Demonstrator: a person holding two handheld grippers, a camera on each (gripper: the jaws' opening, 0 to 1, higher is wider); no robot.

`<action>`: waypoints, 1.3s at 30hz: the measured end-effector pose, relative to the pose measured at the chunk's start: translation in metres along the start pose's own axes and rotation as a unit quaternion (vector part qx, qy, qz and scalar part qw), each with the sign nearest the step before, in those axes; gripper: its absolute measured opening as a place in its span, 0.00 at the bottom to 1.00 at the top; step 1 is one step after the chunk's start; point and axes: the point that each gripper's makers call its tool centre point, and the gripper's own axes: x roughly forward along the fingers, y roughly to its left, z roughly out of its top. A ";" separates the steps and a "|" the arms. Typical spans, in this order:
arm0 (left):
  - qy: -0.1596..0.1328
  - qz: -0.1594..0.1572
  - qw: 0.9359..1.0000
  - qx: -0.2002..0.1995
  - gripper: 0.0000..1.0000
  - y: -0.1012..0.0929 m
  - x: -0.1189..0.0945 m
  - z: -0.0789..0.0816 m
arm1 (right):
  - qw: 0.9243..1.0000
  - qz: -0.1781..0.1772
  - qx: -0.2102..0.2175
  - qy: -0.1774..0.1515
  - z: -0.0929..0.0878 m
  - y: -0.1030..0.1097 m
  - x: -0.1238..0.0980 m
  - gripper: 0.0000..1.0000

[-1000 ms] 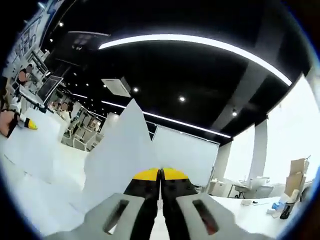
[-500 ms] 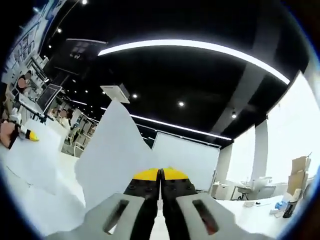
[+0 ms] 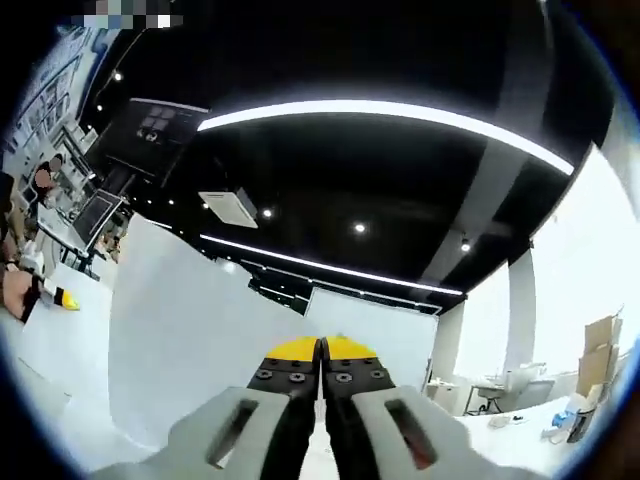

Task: Organize the stack of printing papers by aligning and flattening the scattered papers on the table

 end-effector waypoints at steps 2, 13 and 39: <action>0.000 0.000 1.000 0.000 0.07 0.000 0.000 0.000 | 1.000 0.000 0.000 -0.006 0.005 0.000 -0.001 0.00; 0.000 0.000 1.000 0.000 0.07 -0.002 0.000 -0.002 | 1.000 -0.001 -0.003 -0.031 0.029 0.000 -0.005 0.00; 0.000 -0.001 1.000 -0.002 0.07 -0.001 -0.001 -0.001 | 0.995 0.005 -0.027 -0.091 0.096 0.009 -0.018 0.00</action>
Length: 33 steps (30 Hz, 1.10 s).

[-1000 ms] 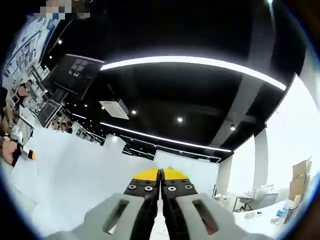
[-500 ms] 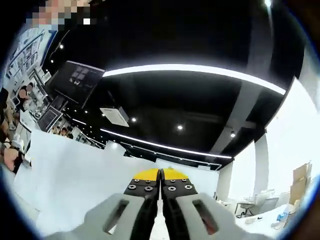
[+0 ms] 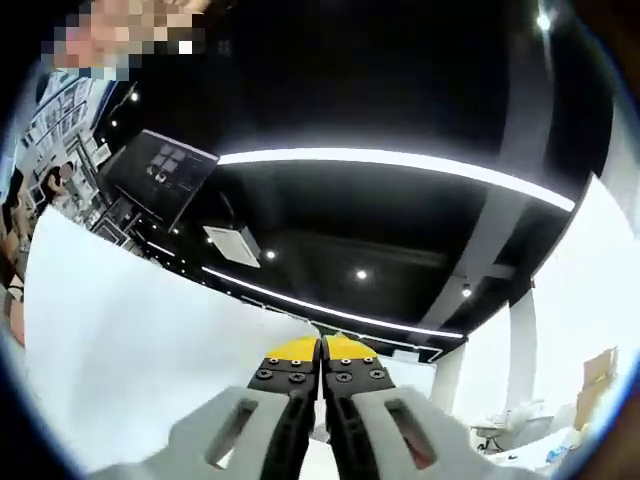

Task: Organize the stack of printing papers by aligning and flattening the scattered papers on the table

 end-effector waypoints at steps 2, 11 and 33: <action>0.000 0.000 1.000 0.000 0.07 0.000 0.000 0.000 | 1.000 0.001 -0.003 -0.002 0.003 0.001 -0.001 0.00; 0.000 0.000 1.000 0.000 0.07 0.000 0.000 0.000 | 1.000 0.001 -0.003 -0.004 0.007 0.004 -0.003 0.00; 0.000 0.001 1.000 0.001 0.07 0.001 0.000 0.001 | 0.998 0.038 -0.055 0.006 0.014 0.031 0.003 0.00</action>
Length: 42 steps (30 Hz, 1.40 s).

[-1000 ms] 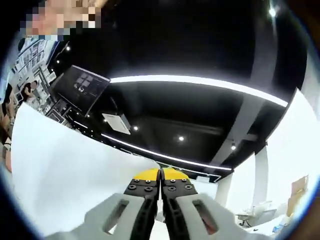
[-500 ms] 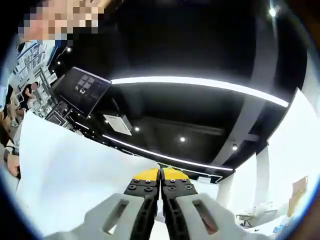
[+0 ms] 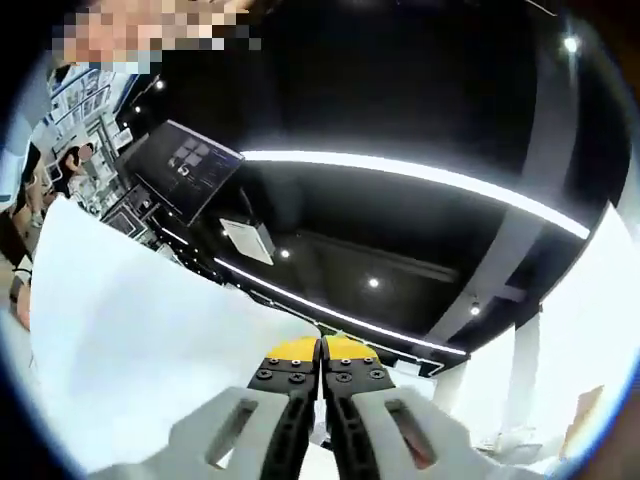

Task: Organize the stack of printing papers by aligning and flattening the scattered papers on the table

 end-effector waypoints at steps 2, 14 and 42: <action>0.000 0.000 1.000 -0.001 0.07 0.001 0.000 0.001 | 1.000 0.008 -0.003 0.005 -0.004 0.005 0.002 0.00; 0.000 -0.001 1.000 -0.001 0.07 0.000 0.000 0.000 | 0.999 0.029 -0.022 0.026 -0.021 0.024 0.012 0.00; -0.001 -0.001 1.000 -0.002 0.07 0.001 0.001 0.003 | 0.984 0.122 -0.008 0.131 -0.083 0.089 0.045 0.00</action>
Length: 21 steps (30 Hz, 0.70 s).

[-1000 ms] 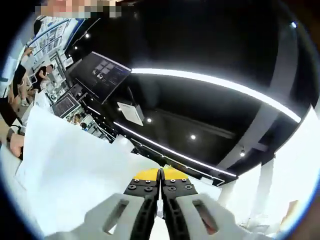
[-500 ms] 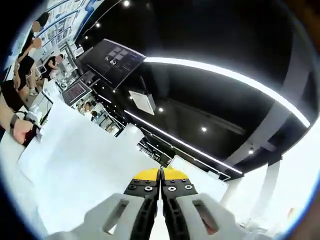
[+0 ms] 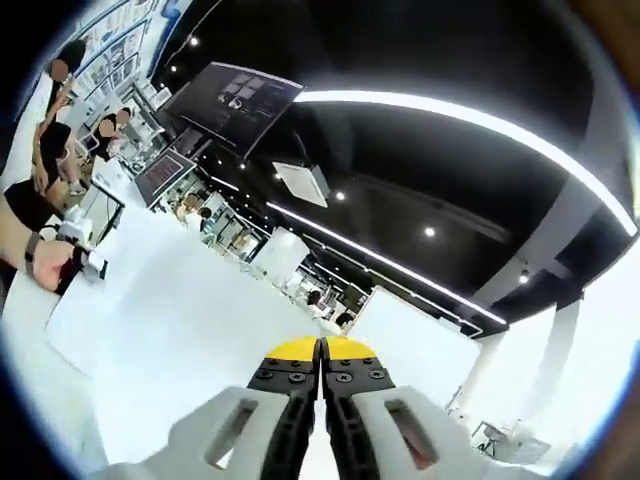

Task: Organize the stack of printing papers by aligning and flattening the scattered papers on the table

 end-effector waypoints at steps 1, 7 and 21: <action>0.000 0.000 1.000 0.000 0.07 0.000 0.000 0.000 | 1.000 0.002 0.001 0.003 -0.001 0.001 0.002 0.00; -0.001 0.000 1.000 -0.002 0.07 0.001 0.001 0.001 | 1.000 0.018 0.006 0.021 -0.011 0.011 0.016 0.00; -0.001 0.000 1.000 -0.002 0.08 0.003 0.001 0.003 | 0.998 0.047 0.020 0.039 -0.021 0.034 0.043 0.00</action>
